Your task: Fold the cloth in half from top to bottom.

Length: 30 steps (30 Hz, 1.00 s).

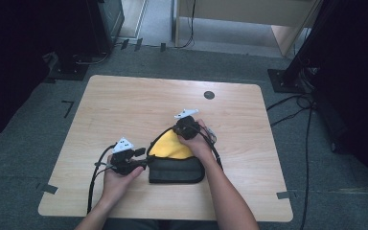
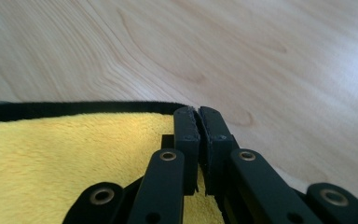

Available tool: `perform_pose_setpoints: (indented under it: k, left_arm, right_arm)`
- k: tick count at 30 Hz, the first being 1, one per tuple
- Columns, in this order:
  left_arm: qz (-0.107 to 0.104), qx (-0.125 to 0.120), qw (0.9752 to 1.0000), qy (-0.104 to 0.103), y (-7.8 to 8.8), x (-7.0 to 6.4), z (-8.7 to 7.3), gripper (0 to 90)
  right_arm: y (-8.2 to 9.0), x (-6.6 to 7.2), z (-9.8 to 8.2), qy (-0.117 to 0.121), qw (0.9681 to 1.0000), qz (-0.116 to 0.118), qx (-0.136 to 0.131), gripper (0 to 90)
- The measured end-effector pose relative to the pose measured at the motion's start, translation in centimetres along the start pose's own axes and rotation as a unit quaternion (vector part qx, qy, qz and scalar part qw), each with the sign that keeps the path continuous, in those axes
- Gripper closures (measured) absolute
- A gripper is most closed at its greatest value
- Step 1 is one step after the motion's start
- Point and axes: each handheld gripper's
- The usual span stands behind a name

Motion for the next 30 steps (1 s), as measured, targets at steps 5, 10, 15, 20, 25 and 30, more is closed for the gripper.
perform_pose_setpoints:
  k: [5,10,15,20,25,30]
  left_arm:
    - [0.022,0.002,0.9994,0.027,-0.7,0.4,0.7,44.4]
    - [0.033,0.042,0.9982,0.027,-1.6,0.4,0.4,44.8]
    - [0.014,0.057,0.9982,0.009,-0.7,-0.2,-0.6,44.8]
    - [-0.03,0.081,0.9956,-0.035,0.5,-1.3,-1.8,44.5]
    - [-0.055,0.104,0.9896,-0.083,1.0,-2.1,-2.9,44.1]
    - [-0.09,0.103,0.9861,-0.095,1.7,-2.3,-3.6,43.4]
  right_arm:
    - [2.7,0.7,0.5,0.017,0.9987,0.01,-0.048,87.1]
    - [6.5,1.5,-0.5,0.025,0.9957,0.015,-0.088,86.9]
    - [9.6,1.6,-2.6,0.008,0.9937,0.018,-0.111,86.9]
    - [12.8,2.0,-5.5,-0.01,0.9916,0.031,-0.126,86.3]
    - [14.3,2.0,-7.4,-0.042,0.9892,0.029,-0.138,85.9]
    - [16.2,2.6,-10.4,-0.052,0.9905,0.025,-0.125,82.8]
Point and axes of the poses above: each handheld gripper's, and its own axes: y roughly backward along the jaws, z roughly out of its top, x roughly to its left, and after that the axes turned 5 degrees about -x, right-handed
